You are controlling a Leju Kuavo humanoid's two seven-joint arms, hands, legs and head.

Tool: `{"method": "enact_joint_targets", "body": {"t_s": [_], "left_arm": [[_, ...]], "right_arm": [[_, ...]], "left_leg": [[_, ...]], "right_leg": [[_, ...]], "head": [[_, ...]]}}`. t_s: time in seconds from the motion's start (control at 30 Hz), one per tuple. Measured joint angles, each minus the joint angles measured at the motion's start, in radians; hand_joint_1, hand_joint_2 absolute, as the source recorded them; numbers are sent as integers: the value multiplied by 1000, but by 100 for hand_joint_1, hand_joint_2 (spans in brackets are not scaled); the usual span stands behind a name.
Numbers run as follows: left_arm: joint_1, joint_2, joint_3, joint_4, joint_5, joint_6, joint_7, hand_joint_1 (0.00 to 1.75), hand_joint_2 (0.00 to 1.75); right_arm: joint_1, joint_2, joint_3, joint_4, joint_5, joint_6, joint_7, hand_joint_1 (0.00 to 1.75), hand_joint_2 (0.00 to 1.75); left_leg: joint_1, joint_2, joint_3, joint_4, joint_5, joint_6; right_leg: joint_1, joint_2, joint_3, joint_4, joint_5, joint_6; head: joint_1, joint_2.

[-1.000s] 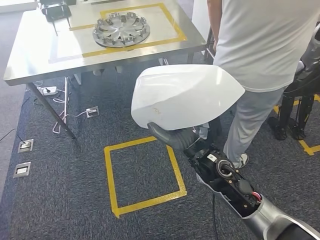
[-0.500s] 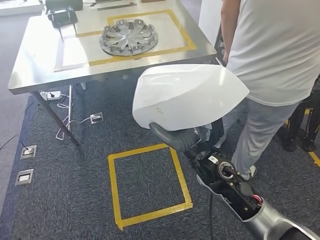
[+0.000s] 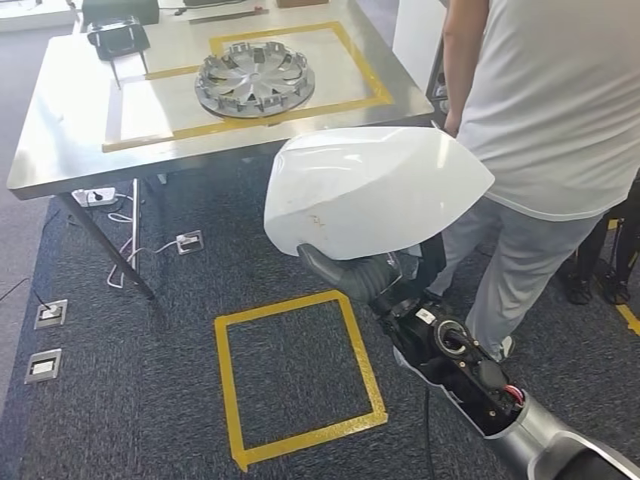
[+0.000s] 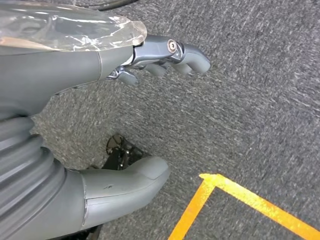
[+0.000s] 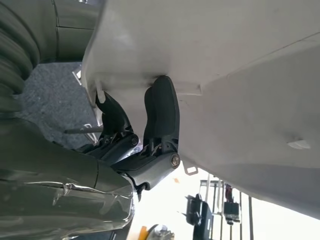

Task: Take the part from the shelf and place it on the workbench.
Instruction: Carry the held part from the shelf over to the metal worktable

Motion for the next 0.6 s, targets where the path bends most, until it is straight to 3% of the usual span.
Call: {"method": "enact_joint_targets", "body": {"t_s": [0.07,0.1,0.2,0.23,0.27,0.3,0.37,0.4,0.43,0.53,0.6], "left_arm": [[-1,0,0,0,-2,0,0,0,175],[-2,0,-1,0,-3,0,1,0,175],[-5,-2,-4,0,-8,0,8,0,175],[-5,-3,-6,0,-9,1,11,0,175],[-5,-4,-6,0,-10,2,13,0,175],[-5,-4,-7,0,-10,2,15,0,175],[-6,-5,-10,0,-11,3,16,0,175],[-8,-5,-12,0,-12,3,16,0,175],[-9,-5,-13,0,-14,2,16,0,175],[-17,-6,-15,0,-19,0,18,0,175],[-23,-5,-16,0,-20,0,19,0,175]], "right_arm": [[1,0,-1,0,1,-2,0,175,175],[1,0,-3,0,2,-4,-1,175,175],[5,0,-6,0,6,-9,-2,175,175],[9,0,-6,0,7,-9,-2,175,175],[11,0,-7,0,8,-10,-1,175,175],[13,0,-8,0,9,-10,-1,175,175],[13,0,-9,0,11,-12,-1,175,175],[12,0,-10,0,13,-14,-1,175,175],[12,0,-10,-1,17,-16,0,175,175],[12,0,-9,-4,27,-27,5,175,175],[10,0,-10,-7,30,-31,7,175,175]], "left_leg": [[3,0,8,-5,6,13],[4,0,13,-8,5,19],[-1,1,23,-8,-5,33],[-3,0,27,-8,-10,35],[-4,-1,33,-8,-14,35],[-6,-2,41,-8,-20,34],[-9,-4,56,-7,-33,30],[-12,-5,61,-5,-39,26],[-14,-5,63,-5,-43,22],[-13,-4,63,-2,-52,9],[-12,-3,41,50,-79,-3]], "right_leg": [[-1,-1,-7,23,-20,10],[-1,-2,-25,63,-42,13],[-1,-3,-137,273,-124,16],[0,-3,-164,314,-127,16],[0,-3,-173,315,-109,14],[0,-3,-161,272,-71,11],[3,-4,-104,126,15,1],[4,-4,-76,65,38,-4],[6,-3,-59,29,46,-7],[5,-1,-44,9,38,-15],[-1,-1,-31,0,36,-23]], "head": [[1,0],[4,0],[10,0],[11,0],[11,0],[13,0],[16,0],[16,0],[15,0],[14,0],[12,0]]}}
